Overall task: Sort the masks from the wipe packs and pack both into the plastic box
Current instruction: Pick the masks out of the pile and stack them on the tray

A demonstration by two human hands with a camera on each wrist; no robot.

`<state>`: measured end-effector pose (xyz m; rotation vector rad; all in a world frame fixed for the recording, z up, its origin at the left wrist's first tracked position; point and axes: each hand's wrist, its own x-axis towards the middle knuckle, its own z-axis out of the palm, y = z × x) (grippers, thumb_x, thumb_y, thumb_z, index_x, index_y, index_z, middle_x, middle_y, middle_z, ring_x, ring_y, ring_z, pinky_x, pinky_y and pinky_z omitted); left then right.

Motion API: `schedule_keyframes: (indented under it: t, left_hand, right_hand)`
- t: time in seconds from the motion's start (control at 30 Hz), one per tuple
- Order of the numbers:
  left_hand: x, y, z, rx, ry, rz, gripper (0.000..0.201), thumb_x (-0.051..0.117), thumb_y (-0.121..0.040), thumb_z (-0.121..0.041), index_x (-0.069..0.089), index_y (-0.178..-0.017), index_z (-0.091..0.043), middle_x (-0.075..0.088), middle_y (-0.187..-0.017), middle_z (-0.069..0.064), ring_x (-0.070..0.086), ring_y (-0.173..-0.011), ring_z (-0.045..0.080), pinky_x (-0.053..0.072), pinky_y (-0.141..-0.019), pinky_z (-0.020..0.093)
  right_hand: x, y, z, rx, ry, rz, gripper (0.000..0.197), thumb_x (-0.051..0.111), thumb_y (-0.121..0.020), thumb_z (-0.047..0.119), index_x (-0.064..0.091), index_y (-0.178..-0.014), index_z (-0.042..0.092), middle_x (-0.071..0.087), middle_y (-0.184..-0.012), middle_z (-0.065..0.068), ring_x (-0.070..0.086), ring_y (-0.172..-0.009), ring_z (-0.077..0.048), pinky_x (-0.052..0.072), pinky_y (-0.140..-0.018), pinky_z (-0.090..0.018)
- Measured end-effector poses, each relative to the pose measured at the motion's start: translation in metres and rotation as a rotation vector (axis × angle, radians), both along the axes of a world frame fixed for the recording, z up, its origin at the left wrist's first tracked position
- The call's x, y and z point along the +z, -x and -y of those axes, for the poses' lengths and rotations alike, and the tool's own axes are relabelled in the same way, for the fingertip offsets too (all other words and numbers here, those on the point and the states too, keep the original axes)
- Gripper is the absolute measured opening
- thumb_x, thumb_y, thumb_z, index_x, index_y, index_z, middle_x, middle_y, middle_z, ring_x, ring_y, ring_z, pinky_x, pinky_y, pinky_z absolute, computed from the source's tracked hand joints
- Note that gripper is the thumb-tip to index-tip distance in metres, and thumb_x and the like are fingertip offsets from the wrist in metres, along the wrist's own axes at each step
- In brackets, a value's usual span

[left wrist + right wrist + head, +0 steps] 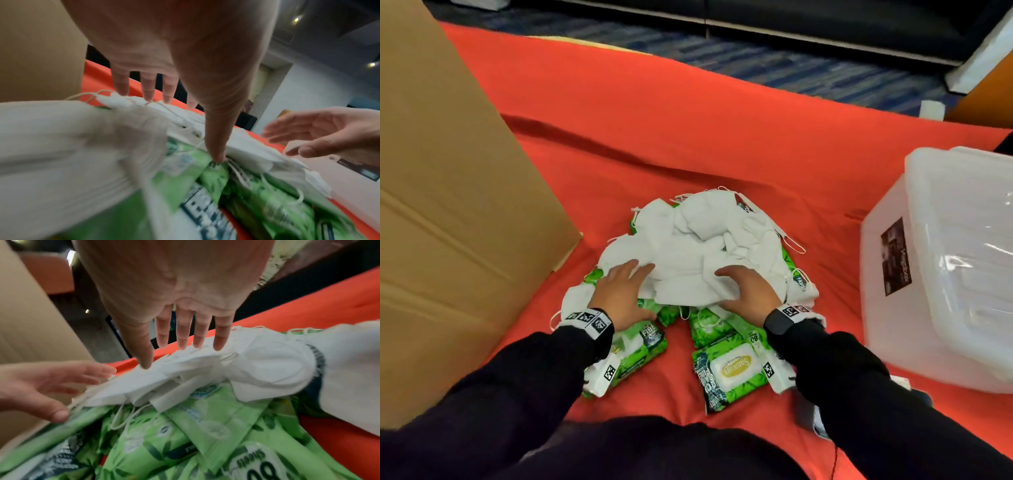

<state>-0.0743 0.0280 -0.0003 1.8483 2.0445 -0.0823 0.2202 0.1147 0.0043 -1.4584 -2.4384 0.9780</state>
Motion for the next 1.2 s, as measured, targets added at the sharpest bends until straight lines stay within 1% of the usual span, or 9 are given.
schedule_keyframes:
  t: [0.1,0.2,0.4,0.57,0.67,0.8,0.93,1.07,1.2]
  left_hand:
    - [-0.013,0.004,0.000,-0.135,-0.042,-0.019,0.116,0.077,-0.070,-0.066,0.006,-0.159,-0.043,0.008,-0.170,0.001,0.010,-0.155,0.029,0.015,-0.124,0.050]
    - [-0.023,-0.018,-0.013,-0.262,0.002,0.006,0.111,0.072,-0.076,-0.061,0.002,-0.160,-0.043,0.005,-0.170,0.001,0.005,-0.156,0.028,0.008,-0.125,0.051]
    - [-0.016,-0.055,-0.027,-0.597,-0.091,0.236,0.037,0.061,-0.087,-0.028,0.068,-0.123,-0.030,0.069,-0.115,-0.001,0.064,-0.108,0.028,0.045,-0.087,0.037]
    - [0.002,-0.042,-0.021,-0.588,0.035,0.327,0.036,0.064,-0.088,-0.051,0.058,-0.121,-0.038,0.069,-0.116,-0.007,0.062,-0.105,0.019,0.044,-0.076,0.032]
    - [0.009,-0.023,-0.024,-0.618,0.139,0.297,0.037,0.067,-0.086,-0.041,0.056,-0.122,-0.040,0.064,-0.118,-0.009,0.059,-0.108,0.019,0.039,-0.077,0.031]
    - [0.017,0.002,-0.031,-0.706,0.195,0.084,0.069,0.073,-0.070,-0.055,0.047,-0.133,-0.047,0.047,-0.126,-0.008,0.045,-0.114,0.018,0.035,-0.088,0.035]
    - [0.038,0.028,-0.045,-0.425,0.260,0.312,0.093,0.067,-0.054,-0.090,0.041,-0.136,-0.055,0.047,-0.125,-0.018,0.042,-0.115,0.009,0.038,-0.099,0.034]
    - [0.051,0.064,-0.057,-0.120,0.087,0.263,0.037,0.079,-0.079,-0.045,0.061,-0.111,-0.037,0.059,-0.102,-0.012,0.058,-0.096,0.012,0.043,-0.074,0.025]
    - [0.031,0.101,-0.040,0.146,0.298,0.003,0.068,0.088,-0.062,-0.046,0.053,-0.119,-0.037,0.058,-0.117,-0.004,0.059,-0.102,0.019,0.051,-0.084,0.035]
  right_hand:
    - [-0.016,0.019,0.000,0.134,0.006,0.229,0.080,0.078,-0.079,0.031,0.043,-0.151,0.029,0.044,-0.156,-0.002,0.040,-0.142,-0.026,0.035,-0.114,-0.035]
    - [-0.013,0.021,0.005,0.186,-0.103,0.393,0.061,0.068,-0.081,0.029,0.053,-0.139,0.035,0.055,-0.141,0.001,0.053,-0.123,-0.026,0.046,-0.096,-0.035]
    - [0.037,-0.007,-0.004,0.120,0.334,0.120,0.035,0.070,-0.076,0.012,0.072,-0.107,0.027,0.075,-0.099,0.009,0.070,-0.089,-0.007,0.057,-0.085,-0.032]
    - [0.054,-0.045,-0.008,-0.318,0.292,-0.166,0.027,0.067,-0.078,0.005,0.077,-0.093,0.025,0.078,-0.093,0.007,0.071,-0.087,-0.009,0.055,-0.082,-0.034]
    - [0.055,-0.051,-0.009,-0.746,0.298,-0.513,0.028,0.066,-0.084,-0.009,0.073,-0.094,0.016,0.075,-0.089,-0.006,0.067,-0.074,-0.017,0.054,-0.071,-0.032]
    - [0.052,-0.040,-0.014,-1.122,0.477,-0.818,0.020,0.060,-0.090,-0.004,0.066,-0.092,0.015,0.069,-0.086,-0.011,0.064,-0.062,-0.019,0.053,-0.060,-0.035]
    - [0.048,-0.017,-0.019,-1.145,0.604,-0.895,0.024,0.057,-0.091,-0.003,0.060,-0.112,0.009,0.072,-0.102,-0.016,0.070,-0.088,-0.033,0.057,-0.083,-0.063]
    - [0.054,0.001,-0.025,-1.000,0.639,-0.808,0.030,0.058,-0.090,-0.008,0.069,-0.109,0.012,0.077,-0.099,-0.007,0.074,-0.080,-0.021,0.062,-0.063,-0.036]
    - [0.059,0.010,-0.030,-0.965,0.670,-0.832,0.030,0.056,-0.089,-0.011,0.072,-0.102,0.011,0.078,-0.095,-0.007,0.074,-0.079,-0.022,0.064,-0.068,-0.039]
